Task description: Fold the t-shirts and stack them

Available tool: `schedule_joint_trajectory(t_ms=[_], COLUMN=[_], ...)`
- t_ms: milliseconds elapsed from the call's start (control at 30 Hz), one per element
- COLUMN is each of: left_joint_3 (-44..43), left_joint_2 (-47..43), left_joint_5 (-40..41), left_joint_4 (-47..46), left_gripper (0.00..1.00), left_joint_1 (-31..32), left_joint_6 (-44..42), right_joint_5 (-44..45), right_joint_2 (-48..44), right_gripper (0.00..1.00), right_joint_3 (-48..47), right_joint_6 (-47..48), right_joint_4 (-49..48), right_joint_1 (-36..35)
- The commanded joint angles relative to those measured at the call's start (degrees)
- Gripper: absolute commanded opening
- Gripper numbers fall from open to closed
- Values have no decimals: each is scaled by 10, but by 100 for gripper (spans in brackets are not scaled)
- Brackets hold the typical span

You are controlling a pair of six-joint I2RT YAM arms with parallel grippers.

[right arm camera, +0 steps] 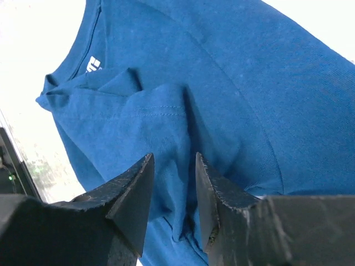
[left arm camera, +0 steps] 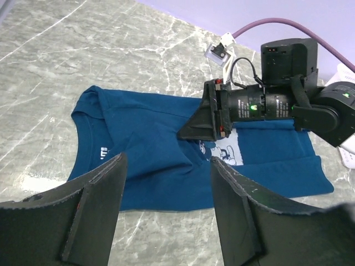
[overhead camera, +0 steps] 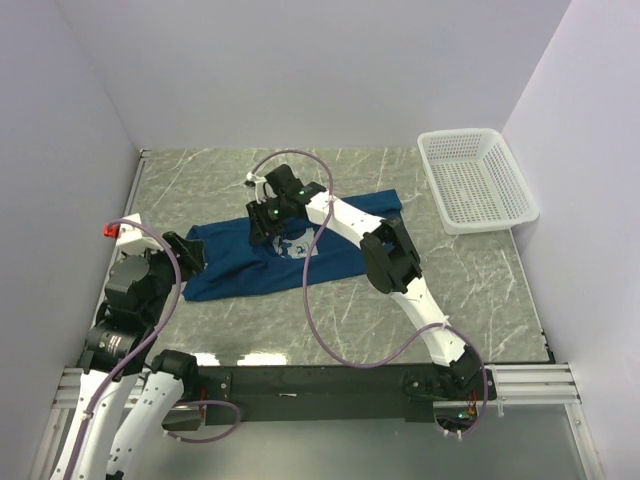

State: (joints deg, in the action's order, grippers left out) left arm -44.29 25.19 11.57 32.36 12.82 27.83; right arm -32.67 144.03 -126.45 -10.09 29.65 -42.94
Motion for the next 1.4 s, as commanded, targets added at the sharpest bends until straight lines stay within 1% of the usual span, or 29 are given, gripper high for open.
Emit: schedule_joint_trajectory(t_ms=[0, 133, 333, 400, 500, 633, 700, 733, 767, 900, 1000, 1033, 1100, 1133, 1233, 1367], left_joint_3=[-1, 3, 2, 2, 3, 1, 1, 2, 2, 2, 2, 3, 2, 2, 3, 2], left_joint_2=[-12, -16, -16, -15, -15, -14, -15, -15, -15, -15, -15, -15, -15, -15, -14, -13], left_joint_5=[-16, -17, -15, -16, -15, -16, -16, -16, -16, -16, -15, -16, -16, -16, -16, -17], left_joint_4=[-22, -23, -21, -21, -21, -20, -20, -20, -20, -20, -20, -21, -21, -21, -22, -22], left_gripper=[67, 67, 67, 67, 67, 67, 67, 67, 67, 67, 67, 67, 67, 67, 67, 67], left_joint_1=[-3, -3, -3, -3, -2, -3, -3, -3, -3, -2, -3, -3, -3, -3, -3, -3], left_joint_6=[-9, -3, 0, 0, 2, 2, 3, 3, 3, 3, 3, 2, 2, 2, 1, 0], right_joint_5=[8, 16, -3, -6, -9, 0, 8, 15, 20, 21, -1, -7, -19, -22, -24, -25], right_joint_2=[6, 13, 25, 27, 32, 40, 43, 43, 44, 45, 44, 43, 38, 35, 20, -14], right_gripper=[43, 44, 43, 42, 38, 37, 38, 42, 43, 43, 34, 29, 23, 18, 10, 5], right_joint_3=[-30, -31, -36, -34, -39, -47, -49, -49, -49, -49, -41, -39, -36, -35, -35, -33], right_joint_6=[-22, -23, -27, -26, -25, -27, -27, -27, -27, -23, -24, -24, -23, -22, -16, -17], right_joint_4=[-18, -17, -15, -13, -11, -5, -1, 0, 1, 2, -6, -9, -13, -15, -20, -28], right_joint_1=[-1, 0, -2, -3, -3, -4, -3, -3, -2, -4, -4, -4, -3, -2, -1, 7])
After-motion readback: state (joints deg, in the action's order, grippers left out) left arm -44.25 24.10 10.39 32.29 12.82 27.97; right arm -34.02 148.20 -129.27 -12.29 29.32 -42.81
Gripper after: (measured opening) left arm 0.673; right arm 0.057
